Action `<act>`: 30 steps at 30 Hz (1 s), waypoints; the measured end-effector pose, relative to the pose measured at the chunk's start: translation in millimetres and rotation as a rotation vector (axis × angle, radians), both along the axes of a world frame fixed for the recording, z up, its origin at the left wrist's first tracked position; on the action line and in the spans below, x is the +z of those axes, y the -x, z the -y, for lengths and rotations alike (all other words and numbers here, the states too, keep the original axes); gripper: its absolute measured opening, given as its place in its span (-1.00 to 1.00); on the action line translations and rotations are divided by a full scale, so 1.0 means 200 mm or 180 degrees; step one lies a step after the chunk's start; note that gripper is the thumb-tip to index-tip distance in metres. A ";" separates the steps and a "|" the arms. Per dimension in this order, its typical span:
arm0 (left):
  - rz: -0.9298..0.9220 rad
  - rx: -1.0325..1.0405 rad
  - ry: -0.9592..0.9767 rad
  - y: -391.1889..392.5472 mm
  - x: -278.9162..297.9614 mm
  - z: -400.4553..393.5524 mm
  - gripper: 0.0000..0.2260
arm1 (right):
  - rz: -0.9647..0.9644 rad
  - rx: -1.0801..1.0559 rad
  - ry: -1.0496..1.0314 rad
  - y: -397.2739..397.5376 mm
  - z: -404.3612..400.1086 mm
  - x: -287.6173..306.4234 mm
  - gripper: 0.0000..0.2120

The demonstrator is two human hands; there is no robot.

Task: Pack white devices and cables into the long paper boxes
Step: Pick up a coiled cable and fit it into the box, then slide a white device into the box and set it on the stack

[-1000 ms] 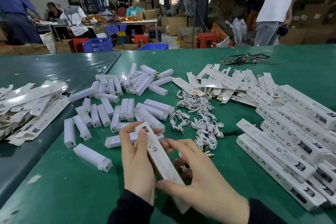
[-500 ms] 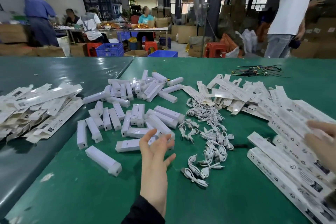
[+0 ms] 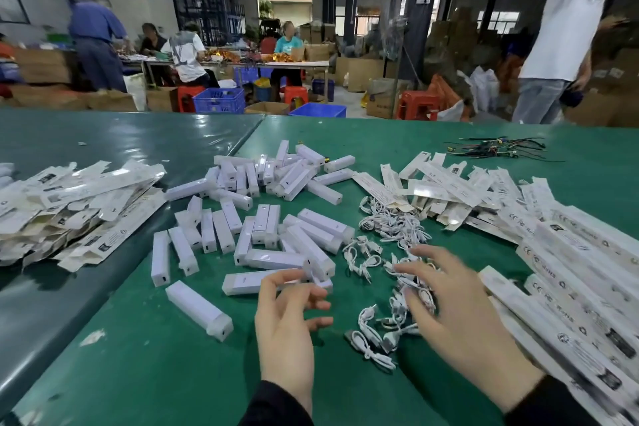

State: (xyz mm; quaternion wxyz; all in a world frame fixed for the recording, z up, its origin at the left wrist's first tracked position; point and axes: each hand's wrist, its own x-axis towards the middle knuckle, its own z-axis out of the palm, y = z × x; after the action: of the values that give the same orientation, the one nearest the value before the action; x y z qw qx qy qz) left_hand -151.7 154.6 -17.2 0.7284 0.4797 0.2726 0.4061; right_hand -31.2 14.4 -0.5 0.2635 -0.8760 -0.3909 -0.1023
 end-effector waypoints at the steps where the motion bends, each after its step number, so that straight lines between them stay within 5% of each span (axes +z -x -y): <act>1: 0.0041 0.0082 -0.0002 0.00 0.00 0.00 -0.85 | -0.0136 0.0087 0.0031 -0.01 -0.04 -0.02 -0.72; 7: 0.0156 0.0389 -0.0015 0.00 0.00 -0.01 -0.84 | -0.0464 0.0530 0.0345 -0.12 -0.32 0.00 -0.69; 11: 0.0150 0.0365 -0.0019 0.00 0.01 0.00 -0.84 | -0.0437 -0.0370 0.0157 -0.43 -0.44 0.08 -0.42; 15: 0.0160 0.0305 -0.0051 0.00 0.02 0.00 -0.84 | -0.0615 -0.1267 0.0701 -0.78 -0.42 0.14 -0.31; 24: 0.0204 0.0097 -0.0010 0.00 0.04 -0.01 -0.81 | -0.0696 -0.1602 0.1852 -1.18 -0.31 0.15 0.09; 27: 0.0171 0.0039 0.0007 0.01 0.04 -0.01 -0.78 | -0.1113 -0.1295 0.1655 -1.21 -0.28 0.10 -0.05; 30: 0.0131 -0.0029 0.0033 0.00 0.03 -0.01 -0.78 | -0.0270 -0.1224 0.1766 -1.14 -0.30 0.08 -0.38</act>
State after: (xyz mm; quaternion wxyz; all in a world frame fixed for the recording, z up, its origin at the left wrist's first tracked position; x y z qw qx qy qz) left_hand -151.5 156.4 -10.7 0.7382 0.4688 0.2574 0.4112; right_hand 197.1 74.9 15.6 0.0071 -0.9754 -0.2202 -0.0034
